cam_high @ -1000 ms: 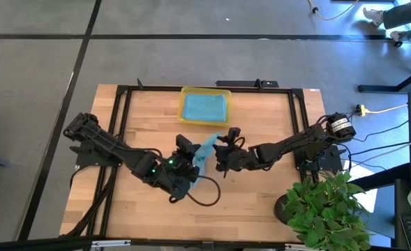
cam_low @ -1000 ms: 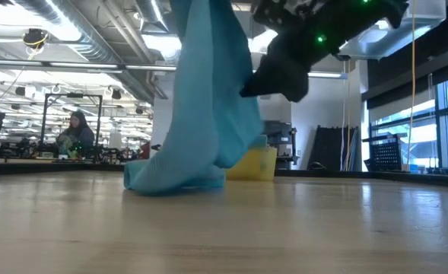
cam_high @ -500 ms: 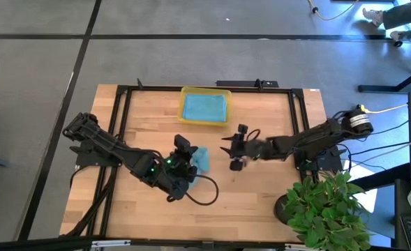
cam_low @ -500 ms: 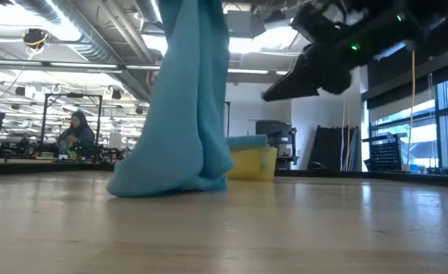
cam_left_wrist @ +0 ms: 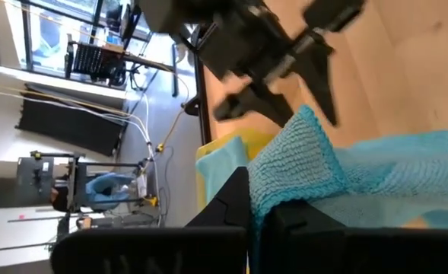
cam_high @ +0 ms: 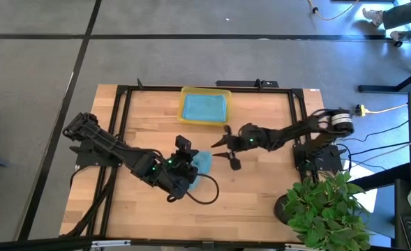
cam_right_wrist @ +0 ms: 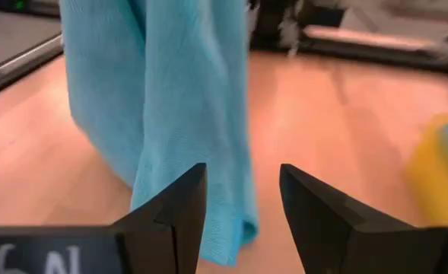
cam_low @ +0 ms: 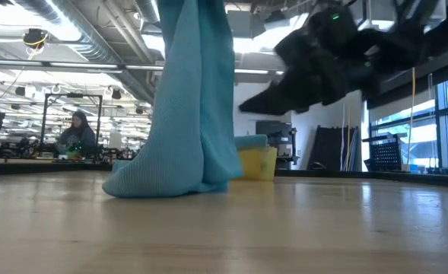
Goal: Fold microfiber towels
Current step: Fold the blue towel
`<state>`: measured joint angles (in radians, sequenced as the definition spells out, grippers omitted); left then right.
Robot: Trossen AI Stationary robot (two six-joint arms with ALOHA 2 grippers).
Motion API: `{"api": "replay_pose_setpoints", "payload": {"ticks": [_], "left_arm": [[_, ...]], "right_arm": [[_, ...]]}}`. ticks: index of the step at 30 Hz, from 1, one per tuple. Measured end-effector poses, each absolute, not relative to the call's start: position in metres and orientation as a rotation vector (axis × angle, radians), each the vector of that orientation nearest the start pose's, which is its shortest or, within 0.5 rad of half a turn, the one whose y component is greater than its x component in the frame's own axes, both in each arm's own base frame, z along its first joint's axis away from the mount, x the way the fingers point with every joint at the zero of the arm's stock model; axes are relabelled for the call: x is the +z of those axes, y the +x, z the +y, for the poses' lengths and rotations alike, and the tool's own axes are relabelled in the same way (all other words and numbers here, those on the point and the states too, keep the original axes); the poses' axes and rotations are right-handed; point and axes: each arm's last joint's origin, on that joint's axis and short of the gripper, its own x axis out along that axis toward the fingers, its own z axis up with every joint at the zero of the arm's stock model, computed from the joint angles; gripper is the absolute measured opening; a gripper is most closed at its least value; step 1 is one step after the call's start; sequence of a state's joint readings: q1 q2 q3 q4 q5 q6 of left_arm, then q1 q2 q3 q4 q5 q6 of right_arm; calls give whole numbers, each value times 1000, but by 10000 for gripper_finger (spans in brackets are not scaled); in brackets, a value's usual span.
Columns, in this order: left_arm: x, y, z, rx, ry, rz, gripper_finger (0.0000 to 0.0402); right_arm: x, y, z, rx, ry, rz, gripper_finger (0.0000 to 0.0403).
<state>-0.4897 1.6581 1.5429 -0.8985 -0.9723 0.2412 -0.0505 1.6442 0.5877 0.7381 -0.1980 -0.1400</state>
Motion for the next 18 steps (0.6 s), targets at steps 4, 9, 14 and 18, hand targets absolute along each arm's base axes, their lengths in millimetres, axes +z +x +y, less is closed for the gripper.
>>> {"api": "replay_pose_setpoints", "payload": {"ticks": [4, 9, 14, 18], "left_arm": [[326, 309, -137, 350, 906, 826, 0], [326, 309, -138, 331, 893, 830, 0], [326, 309, -138, 336, 879, 827, 0], [326, 309, -138, 333, 896, 830, 0]], "right_arm": [[139, 322, -10, 201, -84, 370, 169], [125, 335, -13, 198, -53, 429, 169], [116, 339, -12, 229, -27, 464, 169], [110, 337, -11, 234, -18, 513, 167]]}}
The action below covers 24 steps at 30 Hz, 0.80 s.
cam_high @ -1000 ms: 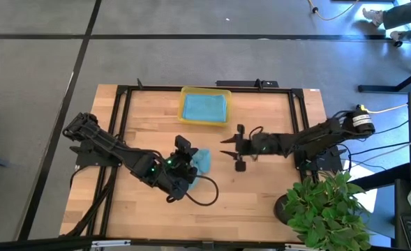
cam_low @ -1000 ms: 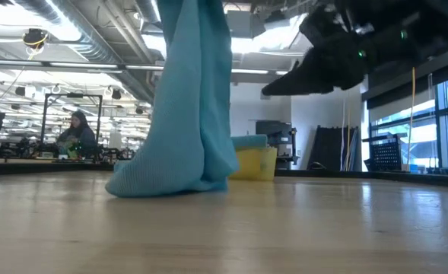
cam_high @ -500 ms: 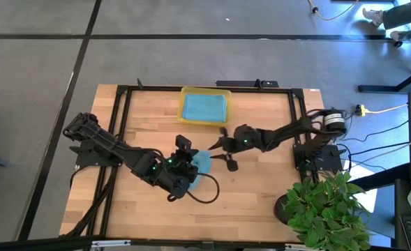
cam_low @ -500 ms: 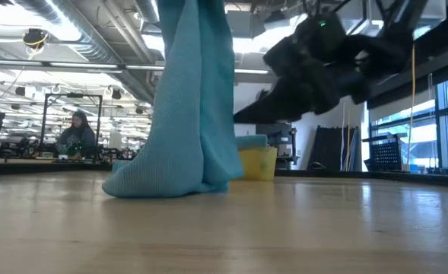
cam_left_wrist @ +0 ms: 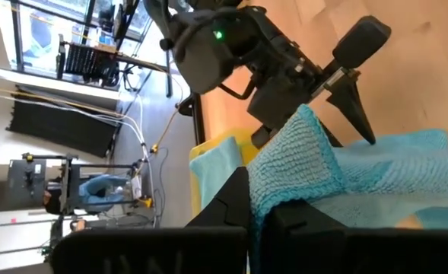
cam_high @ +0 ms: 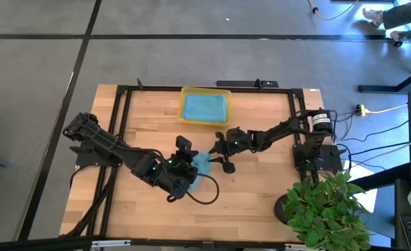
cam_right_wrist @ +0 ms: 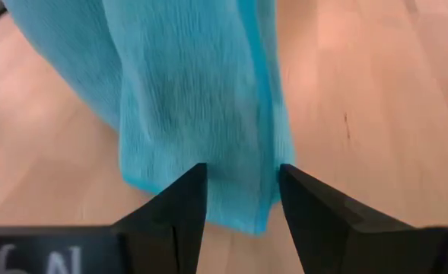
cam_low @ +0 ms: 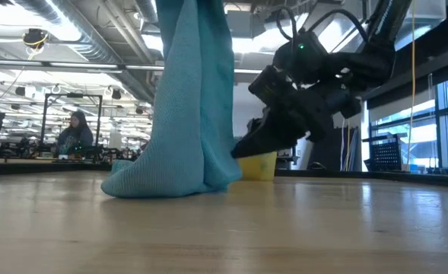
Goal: Fold microfiber towels
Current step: Fold the blue towel
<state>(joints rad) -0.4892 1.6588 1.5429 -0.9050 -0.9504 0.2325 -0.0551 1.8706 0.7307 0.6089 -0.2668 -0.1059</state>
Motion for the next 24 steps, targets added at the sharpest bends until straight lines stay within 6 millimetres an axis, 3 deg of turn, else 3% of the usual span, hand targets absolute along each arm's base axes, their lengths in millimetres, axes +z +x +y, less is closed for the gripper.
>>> {"api": "replay_pose_setpoints", "payload": {"ticks": [5, 12, 19, 24], "left_arm": [[326, 309, -137, 326, 914, 836, 0], [326, 310, -136, 331, 913, 838, 0], [325, 309, -135, 337, 930, 852, 0], [325, 304, -129, 384, 964, 884, 0]], "right_arm": [[106, 335, -11, 235, -10, 555, 129], [105, 334, -9, 298, 10, 561, 14], [116, 331, -10, 210, 73, 584, 5], [148, 318, -13, 128, 11, 604, 3]]}}
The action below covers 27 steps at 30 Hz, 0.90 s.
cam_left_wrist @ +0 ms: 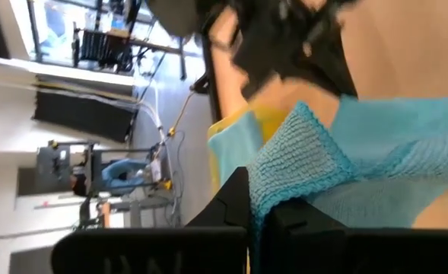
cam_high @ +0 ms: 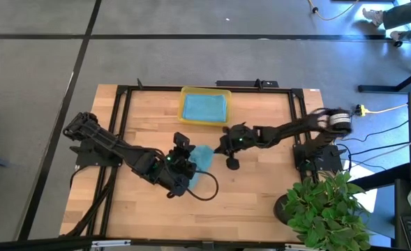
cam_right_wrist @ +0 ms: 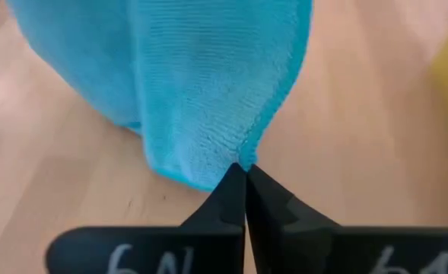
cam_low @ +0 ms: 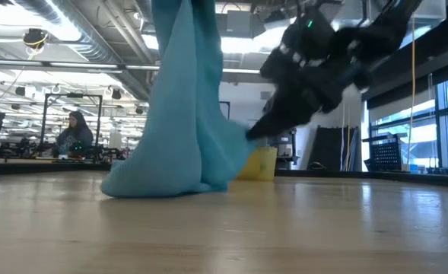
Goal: Fold microfiber towels
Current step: Fold the blue towel
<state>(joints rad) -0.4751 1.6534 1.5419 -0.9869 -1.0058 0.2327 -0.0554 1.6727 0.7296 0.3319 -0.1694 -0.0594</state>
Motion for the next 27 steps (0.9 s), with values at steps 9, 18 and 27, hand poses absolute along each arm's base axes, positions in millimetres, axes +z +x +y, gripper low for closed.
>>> {"api": "replay_pose_setpoints", "payload": {"ticks": [9, 18, 27], "left_arm": [[362, 275, -113, 408, 780, 786, 0], [368, 253, -84, 332, 566, 796, 5], [349, 264, -61, 370, 546, 833, 38]], "right_arm": [[234, 269, -14, -13, -86, 493, 2], [282, 224, -15, -112, -118, 365, 1], [298, 208, -14, -118, -116, 289, 0]]}}
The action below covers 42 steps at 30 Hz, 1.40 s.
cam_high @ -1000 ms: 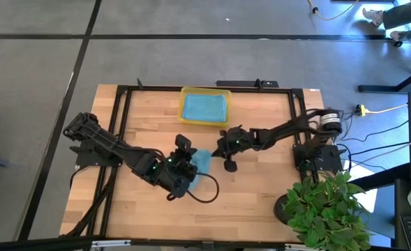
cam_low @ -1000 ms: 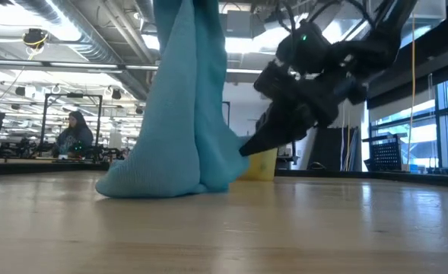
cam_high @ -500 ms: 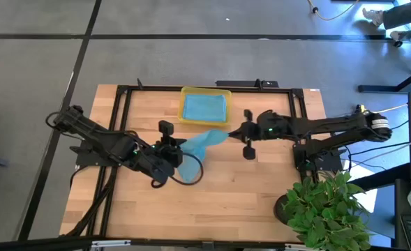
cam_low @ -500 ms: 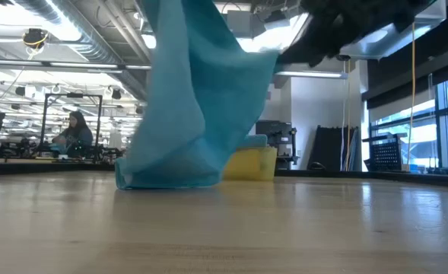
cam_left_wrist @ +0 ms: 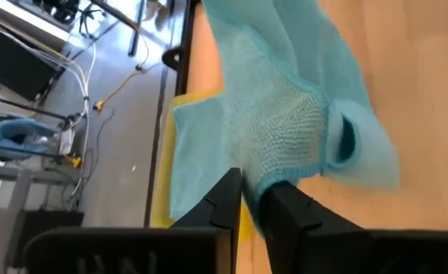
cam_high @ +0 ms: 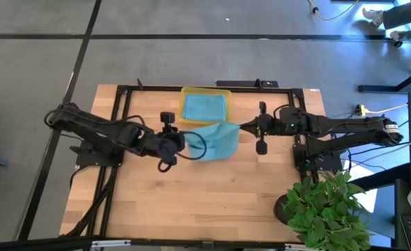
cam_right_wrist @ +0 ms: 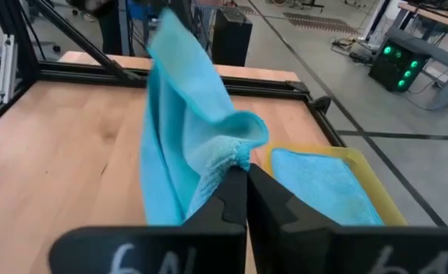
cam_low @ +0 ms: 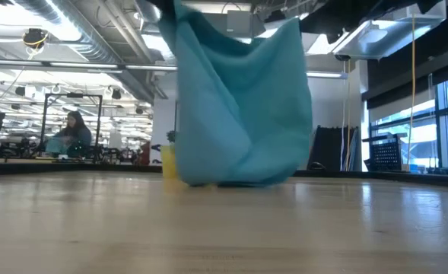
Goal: Fold microfiber towels
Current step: Fold the blue towel
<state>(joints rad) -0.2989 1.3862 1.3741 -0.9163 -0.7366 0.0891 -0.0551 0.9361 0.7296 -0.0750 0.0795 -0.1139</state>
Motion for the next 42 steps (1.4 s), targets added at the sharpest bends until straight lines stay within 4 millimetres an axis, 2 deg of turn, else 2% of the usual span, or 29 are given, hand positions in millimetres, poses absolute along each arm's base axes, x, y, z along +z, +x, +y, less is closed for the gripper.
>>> {"api": "replay_pose_setpoints", "payload": {"ticks": [4, 7, 11, 17, 22, 25, 29, 33, 36, 40, 42], "left_arm": [[341, 271, -56, 321, 494, 821, 31], [337, 276, -52, 313, 462, 796, 41], [321, 282, -46, 308, 501, 786, 49], [301, 288, -40, 299, 567, 760, 5], [313, 287, -41, 299, 599, 683, 1], [333, 276, -40, 386, 596, 607, 0], [358, 258, -35, 450, 527, 462, 0], [348, 248, -28, 514, 573, 578, 0], [360, 238, -28, 494, 494, 519, 0], [353, 236, -27, 495, 496, 569, 0], [358, 232, -28, 479, 463, 539, 0]], "right_arm": [[299, 207, -14, -118, -113, 298, 0], [305, 207, -14, -118, -113, 286, 0], [314, 207, -12, -111, -114, 268, 0], [328, 205, -5, -104, -127, 269, 0], [344, 201, -1, -150, -158, 293, 0], [351, 198, 0, -200, -182, 321, 0], [350, 195, -2, -257, -196, 366, 0], [349, 195, -1, -256, -198, 377, 0], [350, 195, -2, -271, -201, 375, 0], [351, 195, -3, -311, -212, 369, 0], [352, 195, -3, -334, -217, 362, 0]]}}
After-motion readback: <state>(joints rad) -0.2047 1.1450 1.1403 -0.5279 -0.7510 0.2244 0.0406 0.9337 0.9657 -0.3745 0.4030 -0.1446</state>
